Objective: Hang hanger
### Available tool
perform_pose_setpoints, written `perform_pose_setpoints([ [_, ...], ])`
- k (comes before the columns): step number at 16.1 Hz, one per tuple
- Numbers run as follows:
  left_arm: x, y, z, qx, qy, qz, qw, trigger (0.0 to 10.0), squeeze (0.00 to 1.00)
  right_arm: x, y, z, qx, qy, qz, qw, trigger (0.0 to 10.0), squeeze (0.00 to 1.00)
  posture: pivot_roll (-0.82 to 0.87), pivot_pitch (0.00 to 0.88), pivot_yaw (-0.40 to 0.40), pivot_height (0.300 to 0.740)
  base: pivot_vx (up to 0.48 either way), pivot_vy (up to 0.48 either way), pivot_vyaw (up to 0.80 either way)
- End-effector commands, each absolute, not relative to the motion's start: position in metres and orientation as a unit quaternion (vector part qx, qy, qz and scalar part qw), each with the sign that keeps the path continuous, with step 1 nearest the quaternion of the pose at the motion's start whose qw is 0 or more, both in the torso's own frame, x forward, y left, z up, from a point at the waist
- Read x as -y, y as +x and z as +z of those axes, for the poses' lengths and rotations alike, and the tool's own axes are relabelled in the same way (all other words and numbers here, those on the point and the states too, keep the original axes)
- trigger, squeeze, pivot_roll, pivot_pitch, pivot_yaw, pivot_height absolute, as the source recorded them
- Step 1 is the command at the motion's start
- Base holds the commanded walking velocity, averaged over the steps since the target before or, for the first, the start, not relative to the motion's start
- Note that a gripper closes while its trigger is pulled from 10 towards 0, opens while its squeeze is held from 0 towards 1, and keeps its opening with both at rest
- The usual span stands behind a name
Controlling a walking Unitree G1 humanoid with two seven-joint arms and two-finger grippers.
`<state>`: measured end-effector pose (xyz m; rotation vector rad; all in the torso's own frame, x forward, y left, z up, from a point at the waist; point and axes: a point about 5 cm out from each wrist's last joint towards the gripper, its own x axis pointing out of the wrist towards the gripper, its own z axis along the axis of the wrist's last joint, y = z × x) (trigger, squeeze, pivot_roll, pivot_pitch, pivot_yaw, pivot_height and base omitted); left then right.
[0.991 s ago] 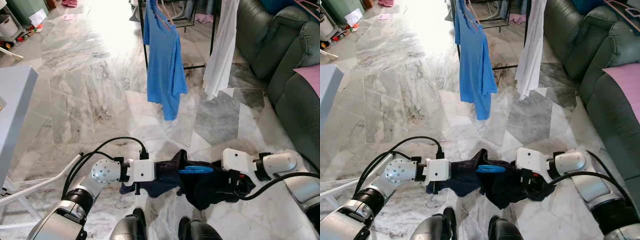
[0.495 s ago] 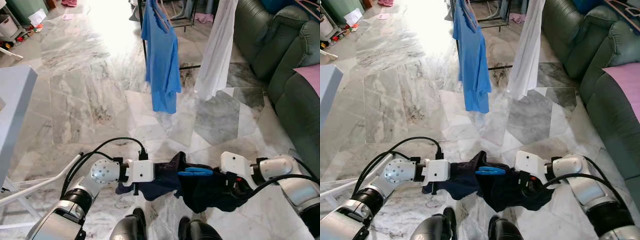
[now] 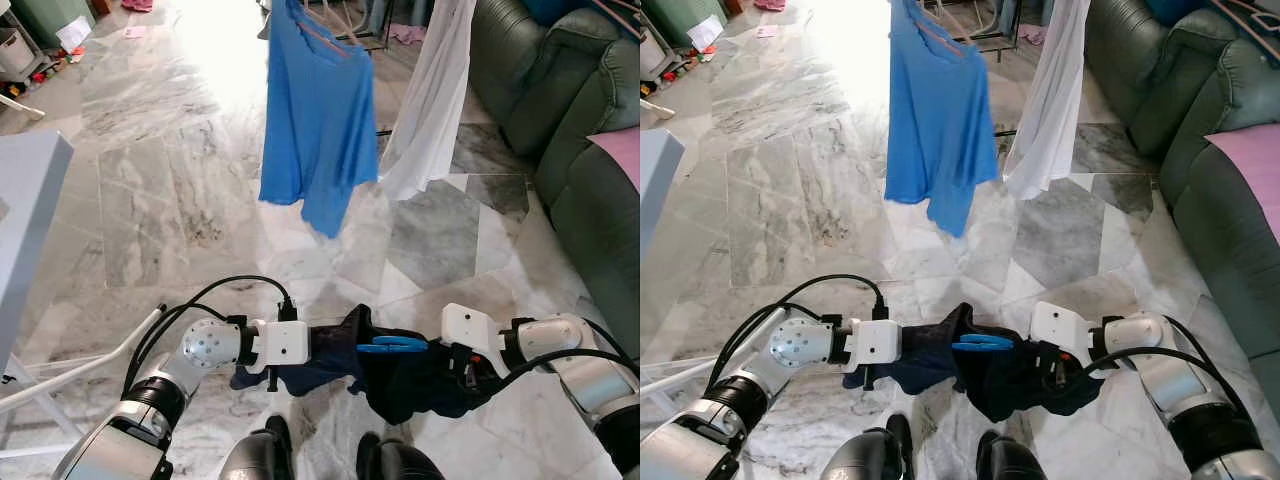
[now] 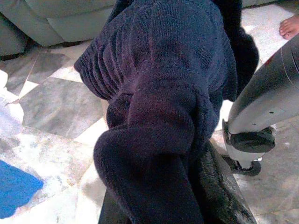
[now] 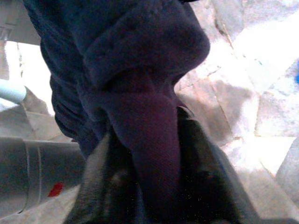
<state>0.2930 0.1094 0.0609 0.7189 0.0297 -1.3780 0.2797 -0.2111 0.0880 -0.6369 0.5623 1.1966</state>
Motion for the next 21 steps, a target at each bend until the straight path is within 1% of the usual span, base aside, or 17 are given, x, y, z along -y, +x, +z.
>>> perform_pose_setpoints([
  [1, -0.105, 0.297, 0.070, 0.017, 0.321, -0.614, 0.721, 0.0, 0.00, 0.211, 0.277, 0.082, -0.262, -0.284, 0.546, 0.743, 0.0, 0.00, -0.17, 0.236, 0.054, 0.740, 0.000, 0.000, 0.00],
  [9, -0.106, 0.300, 0.071, 0.022, 0.329, -0.599, 0.730, 0.0, 0.00, 0.211, 0.279, 0.083, -0.252, -0.284, 0.545, 0.747, 0.0, 0.00, -0.17, 0.229, 0.053, 0.740, 0.000, 0.000, 0.00],
  [11, -0.107, 0.303, 0.074, 0.037, 0.335, -0.582, 0.740, 0.0, 0.00, 0.209, 0.280, 0.083, -0.248, -0.285, 0.546, 0.748, 0.0, 0.00, -0.17, 0.229, 0.053, 0.740, 0.000, 0.000, 0.00],
  [13, -0.106, 0.304, 0.075, 0.043, 0.340, -0.574, 0.744, 0.0, 0.00, 0.209, 0.280, 0.083, -0.246, -0.285, 0.546, 0.748, 0.0, 0.00, -0.17, 0.228, 0.049, 0.740, 0.000, 0.000, 0.00],
  [14, -0.106, 0.305, 0.077, 0.047, 0.343, -0.569, 0.746, 0.5, 0.00, 0.209, 0.281, 0.083, -0.244, -0.285, 0.544, 0.750, 0.0, 0.00, -0.17, 0.228, 0.049, 0.740, 0.000, 0.000, 0.00],
  [16, -0.106, 0.309, 0.081, 0.060, 0.350, -0.548, 0.757, 3.4, 0.00, 0.209, 0.281, 0.083, -0.240, -0.285, 0.542, 0.753, 0.0, 0.00, -0.17, 0.228, 0.051, 0.740, 0.000, 0.000, 0.00],
  [17, -0.107, 0.315, 0.085, 0.069, 0.352, -0.521, 0.774, 10.0, 0.20, 0.209, 0.281, 0.083, -0.239, -0.284, 0.542, 0.754, 0.0, 0.00, -0.17, 0.228, 0.051, 0.740, 0.000, 0.000, 0.00],
  [18, -0.108, 0.318, 0.088, 0.074, 0.350, -0.504, 0.786, 10.0, 1.00, 0.209, 0.281, 0.083, -0.239, -0.284, 0.542, 0.754, 0.0, 0.00, -0.17, 0.229, 0.051, 0.740, 0.000, 0.000, 0.00],
  [21, -0.111, 0.325, 0.096, 0.096, 0.352, -0.462, 0.808, 10.0, 1.00, 0.209, 0.279, 0.081, -0.238, -0.284, 0.539, 0.757, 0.0, 0.00, -0.17, 0.231, 0.051, 0.740, 0.000, 0.000, 0.00],
])
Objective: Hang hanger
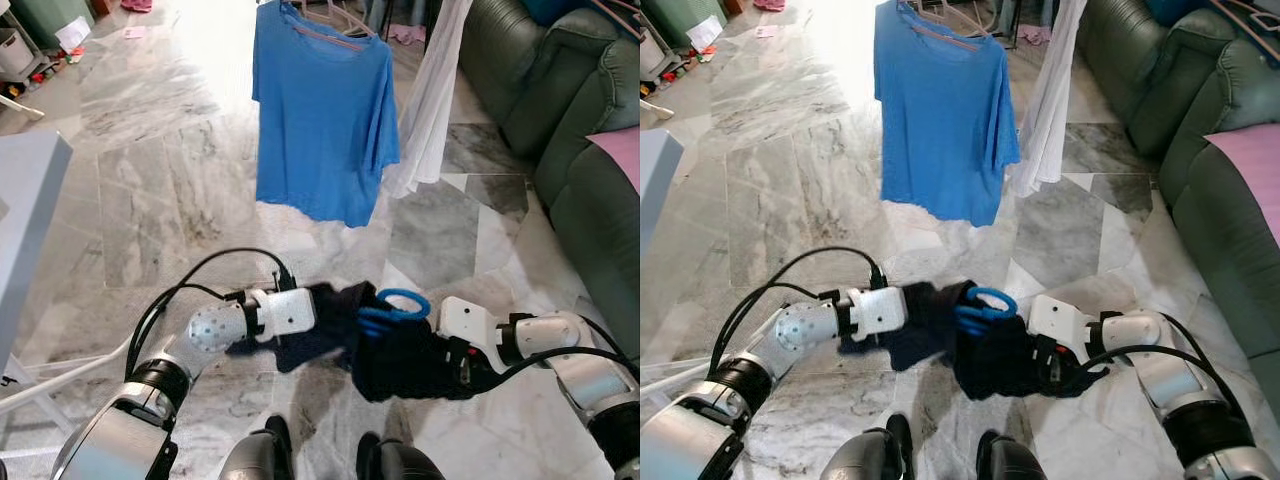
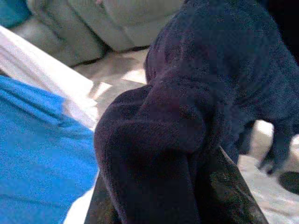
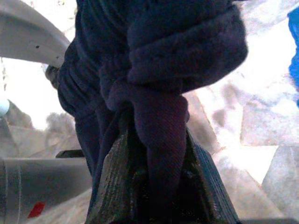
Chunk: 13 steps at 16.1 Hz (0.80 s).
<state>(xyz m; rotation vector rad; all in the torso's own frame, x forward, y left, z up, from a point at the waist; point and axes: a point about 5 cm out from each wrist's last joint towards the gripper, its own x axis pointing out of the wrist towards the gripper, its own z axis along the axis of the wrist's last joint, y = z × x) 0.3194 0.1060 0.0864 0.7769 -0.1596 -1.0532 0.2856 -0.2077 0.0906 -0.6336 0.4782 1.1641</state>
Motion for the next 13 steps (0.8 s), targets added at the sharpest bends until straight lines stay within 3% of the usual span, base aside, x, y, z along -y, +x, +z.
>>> perform_pose_setpoints([
  [1, -0.111, 0.328, 0.099, 0.108, 0.362, -0.441, 0.814, 10.0, 1.00, 0.209, 0.280, 0.081, -0.236, -0.283, 0.536, 0.759, 0.0, 0.00, -0.17, 0.231, 0.051, 0.740, 0.000, 0.000, 0.00],
  [6, -0.115, 0.334, 0.110, 0.152, 0.356, -0.374, 0.842, 10.0, 1.00, 0.206, 0.285, 0.078, -0.214, -0.293, 0.508, 0.781, 0.0, 0.00, -0.17, 0.227, 0.052, 0.740, 0.000, 0.000, 0.00],
  [8, -0.117, 0.336, 0.114, 0.163, 0.343, -0.349, 0.857, 10.0, 1.00, 0.205, 0.291, 0.074, -0.199, -0.297, 0.470, 0.807, 0.0, 0.00, -0.17, 0.225, 0.051, 0.740, 0.000, 0.000, 0.00],
  [13, -0.126, 0.341, 0.111, 0.151, 0.400, -0.312, 0.849, 10.0, 1.00, 0.197, 0.283, 0.062, -0.201, -0.288, 0.474, 0.808, 0.0, 0.00, -0.17, 0.222, 0.052, 0.740, 0.000, 0.000, 0.00],
])
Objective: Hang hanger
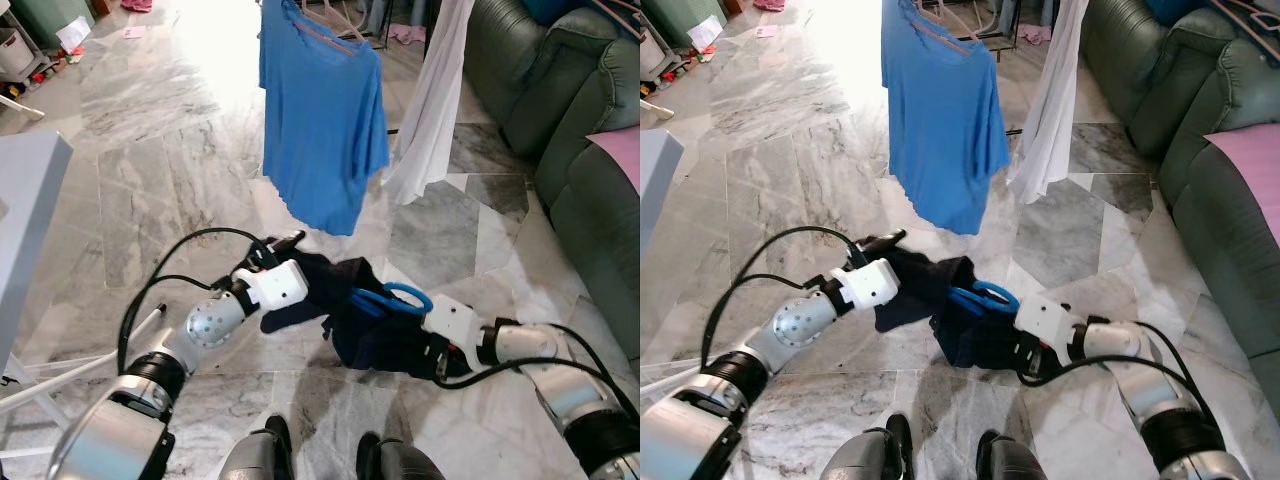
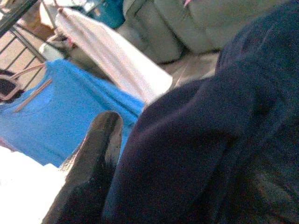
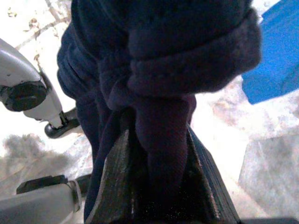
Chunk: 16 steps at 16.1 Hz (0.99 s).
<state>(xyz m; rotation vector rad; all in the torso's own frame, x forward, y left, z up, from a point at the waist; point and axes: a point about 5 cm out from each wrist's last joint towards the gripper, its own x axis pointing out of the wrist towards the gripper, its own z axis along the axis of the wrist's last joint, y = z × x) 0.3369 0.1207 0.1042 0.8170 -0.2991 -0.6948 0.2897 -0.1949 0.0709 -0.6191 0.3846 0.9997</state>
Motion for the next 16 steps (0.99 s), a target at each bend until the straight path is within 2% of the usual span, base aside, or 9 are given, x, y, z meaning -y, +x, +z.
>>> perform_pose_setpoints([
  [1, -0.130, 0.346, 0.110, 0.129, 0.394, -0.290, 0.862, 10.0, 1.00, 0.195, 0.283, 0.060, -0.199, -0.289, 0.472, 0.809, 0.0, 0.00, -0.17, 0.219, 0.052, 0.740, 0.000, 0.000, 0.00],
  [5, -0.138, 0.352, 0.117, 0.134, 0.383, -0.245, 0.881, 10.0, 1.00, 0.189, 0.281, 0.052, -0.201, -0.286, 0.462, 0.815, 0.0, 0.00, -0.17, 0.219, 0.049, 0.740, 0.000, 0.000, 0.00],
  [7, -0.141, 0.352, 0.116, 0.129, 0.376, -0.231, 0.888, 10.0, 1.00, 0.187, 0.284, 0.050, -0.196, -0.285, 0.440, 0.829, 0.0, 0.00, -0.17, 0.218, 0.047, 0.740, 0.000, 0.000, 0.00],
  [11, -0.151, 0.352, 0.099, 0.051, 0.251, -0.176, 0.950, 10.0, 1.00, 0.188, 0.295, 0.050, -0.168, -0.284, 0.349, 0.877, 0.0, 0.00, -0.17, 0.214, 0.045, 0.740, 0.000, 0.000, 0.00],
  [13, -0.145, 0.345, 0.089, 0.033, 0.227, -0.210, 0.951, 10.0, 1.00, 0.188, 0.297, 0.049, -0.166, -0.274, 0.323, 0.890, 0.0, 0.00, -0.17, 0.212, 0.042, 0.740, 0.000, 0.000, 0.00],
  [16, -0.125, 0.317, 0.055, -0.024, 0.216, -0.341, 0.914, 10.0, 1.00, 0.180, 0.298, 0.046, -0.156, -0.250, 0.295, 0.909, 0.0, 0.00, -0.16, 0.208, 0.037, 0.740, 0.000, 0.000, 0.00],
])
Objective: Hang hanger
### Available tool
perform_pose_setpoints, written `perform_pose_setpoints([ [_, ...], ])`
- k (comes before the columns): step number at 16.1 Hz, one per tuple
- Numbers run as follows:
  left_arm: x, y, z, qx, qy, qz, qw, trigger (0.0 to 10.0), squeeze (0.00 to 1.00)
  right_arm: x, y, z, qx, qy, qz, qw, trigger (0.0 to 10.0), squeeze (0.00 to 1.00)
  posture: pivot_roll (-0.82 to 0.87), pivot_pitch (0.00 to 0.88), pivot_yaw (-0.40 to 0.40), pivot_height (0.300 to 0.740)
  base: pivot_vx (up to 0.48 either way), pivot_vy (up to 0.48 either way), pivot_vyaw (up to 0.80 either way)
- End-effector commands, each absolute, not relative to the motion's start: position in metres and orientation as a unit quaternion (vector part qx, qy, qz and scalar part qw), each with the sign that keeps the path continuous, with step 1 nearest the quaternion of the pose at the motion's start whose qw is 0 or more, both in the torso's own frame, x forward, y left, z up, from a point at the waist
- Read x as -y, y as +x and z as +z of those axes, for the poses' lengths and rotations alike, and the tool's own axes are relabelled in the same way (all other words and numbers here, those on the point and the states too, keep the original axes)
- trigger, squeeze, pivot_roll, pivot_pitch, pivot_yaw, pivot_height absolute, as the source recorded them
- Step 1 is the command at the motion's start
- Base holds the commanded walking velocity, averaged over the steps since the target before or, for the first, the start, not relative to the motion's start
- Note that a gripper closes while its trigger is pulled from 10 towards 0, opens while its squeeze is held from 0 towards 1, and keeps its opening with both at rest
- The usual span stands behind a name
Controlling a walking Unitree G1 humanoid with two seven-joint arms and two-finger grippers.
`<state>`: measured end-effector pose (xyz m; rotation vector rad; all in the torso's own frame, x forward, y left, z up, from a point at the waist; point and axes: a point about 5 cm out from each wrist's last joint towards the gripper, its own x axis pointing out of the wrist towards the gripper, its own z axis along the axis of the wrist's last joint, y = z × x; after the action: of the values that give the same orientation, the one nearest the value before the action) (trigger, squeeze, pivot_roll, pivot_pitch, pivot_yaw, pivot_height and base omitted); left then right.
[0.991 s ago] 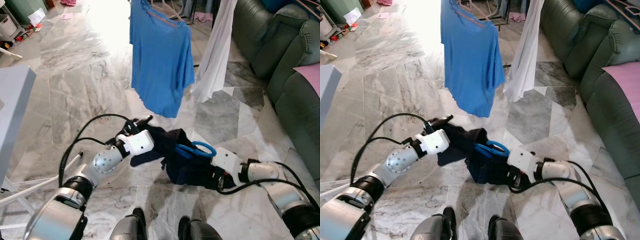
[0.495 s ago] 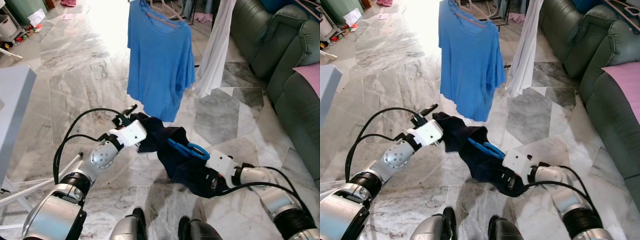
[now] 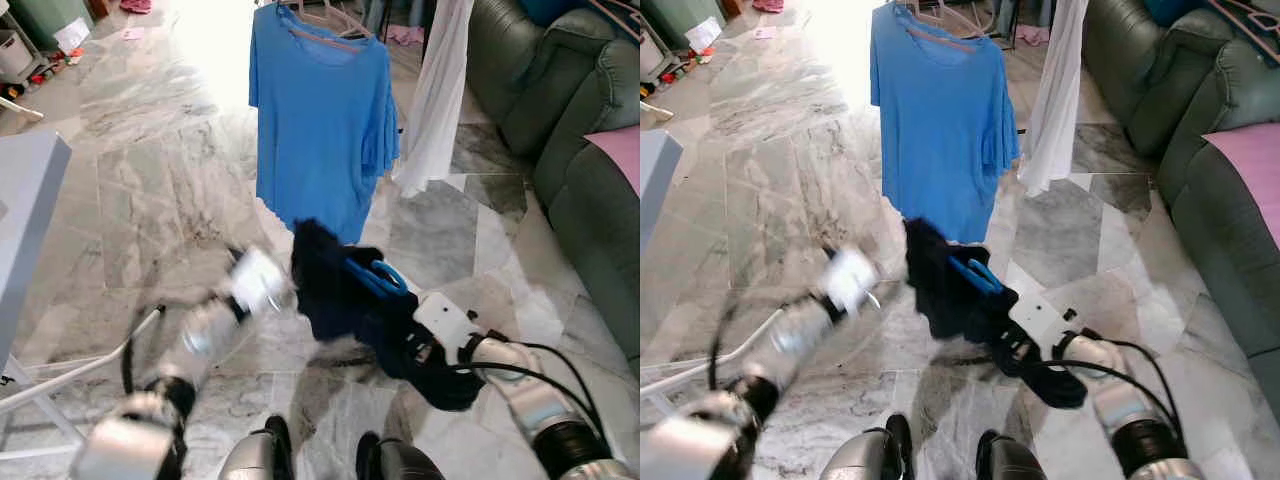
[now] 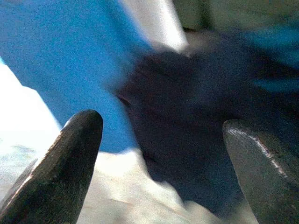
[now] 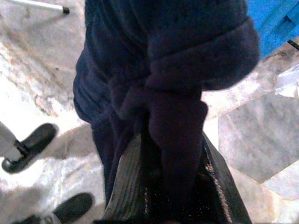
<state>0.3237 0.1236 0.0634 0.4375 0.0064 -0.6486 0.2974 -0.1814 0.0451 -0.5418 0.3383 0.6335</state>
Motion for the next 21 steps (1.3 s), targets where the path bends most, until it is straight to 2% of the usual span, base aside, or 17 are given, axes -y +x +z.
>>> perform_pose_setpoints([
  [1, -0.124, 0.312, 0.048, -0.035, 0.219, -0.352, 0.909, 10.0, 1.00, 0.178, 0.302, 0.046, -0.154, -0.239, 0.272, 0.919, 0.0, 0.00, -0.16, 0.208, 0.037, 0.740, 0.000, 0.000, 0.00],
  [4, -0.132, 0.306, 0.033, -0.078, 0.194, -0.295, 0.932, 10.0, 1.00, 0.181, 0.307, 0.045, -0.156, -0.211, 0.198, 0.945, 0.0, 0.00, -0.16, 0.206, 0.039, 0.740, 0.000, 0.000, 0.00],
  [8, -0.160, 0.298, 0.014, -0.138, 0.120, -0.134, 0.974, 10.0, 1.00, 0.202, 0.297, 0.036, -0.171, -0.143, 0.071, 0.972, 0.0, 0.00, -0.17, 0.204, 0.040, 0.740, 0.000, 0.000, 0.00],
  [9, -0.165, 0.294, 0.008, -0.155, 0.107, -0.100, 0.977, 10.0, 1.00, 0.207, 0.290, 0.028, -0.187, -0.132, 0.048, 0.972, 0.7, 0.00, -0.17, 0.204, 0.040, 0.740, 0.000, 0.000, 0.00],
  [10, -0.168, 0.291, 0.004, -0.167, 0.102, -0.078, 0.978, 10.0, 1.00, 0.209, 0.285, 0.022, -0.202, -0.127, 0.038, 0.970, 9.7, 0.00, -0.17, 0.204, 0.040, 0.740, 0.000, 0.000, 0.00],
  [11, -0.169, 0.288, -0.001, -0.186, 0.083, -0.062, 0.977, 10.0, 1.00, 0.211, 0.279, 0.017, -0.211, -0.115, 0.017, 0.971, 10.0, 0.00, -0.17, 0.204, 0.040, 0.740, 0.000, 0.000, 0.00],
  [12, -0.167, 0.284, -0.005, -0.194, 0.066, -0.055, 0.977, 10.0, 0.07, 0.210, 0.275, 0.015, -0.210, -0.103, 0.005, 0.972, 10.0, 0.00, -0.17, 0.204, 0.040, 0.740, 0.000, 0.000, 0.00],
  [13, -0.167, 0.284, -0.005, -0.189, 0.067, -0.046, 0.979, 10.0, 0.00, 0.210, 0.273, 0.016, -0.201, -0.097, -0.008, 0.975, 10.0, 0.00, -0.19, 0.190, 0.045, 0.740, 0.000, 0.000, 0.00],
  [17, -0.161, 0.293, 0.009, -0.143, 0.021, -0.042, 0.989, 10.0, 0.00, 0.199, 0.270, 0.032, -0.142, -0.035, -0.053, 0.988, 10.0, 0.00, -0.21, 0.183, 0.045, 0.740, 0.000, 0.000, 0.00],
  [19, -0.153, 0.294, 0.018, -0.107, 0.014, -0.069, 0.992, 10.0, 0.00, 0.195, 0.266, 0.041, -0.122, -0.037, -0.082, 0.988, 10.0, 0.00, -0.21, 0.179, 0.048, 0.740, 0.000, 0.000, 0.00],
  [21, -0.149, 0.293, 0.022, -0.092, -0.002, -0.078, 0.993, 10.0, 0.00, 0.190, 0.262, 0.050, -0.103, -0.041, -0.064, 0.992, 10.0, 0.00, -0.21, 0.175, 0.047, 0.740, 0.000, 0.000, 0.00],
])
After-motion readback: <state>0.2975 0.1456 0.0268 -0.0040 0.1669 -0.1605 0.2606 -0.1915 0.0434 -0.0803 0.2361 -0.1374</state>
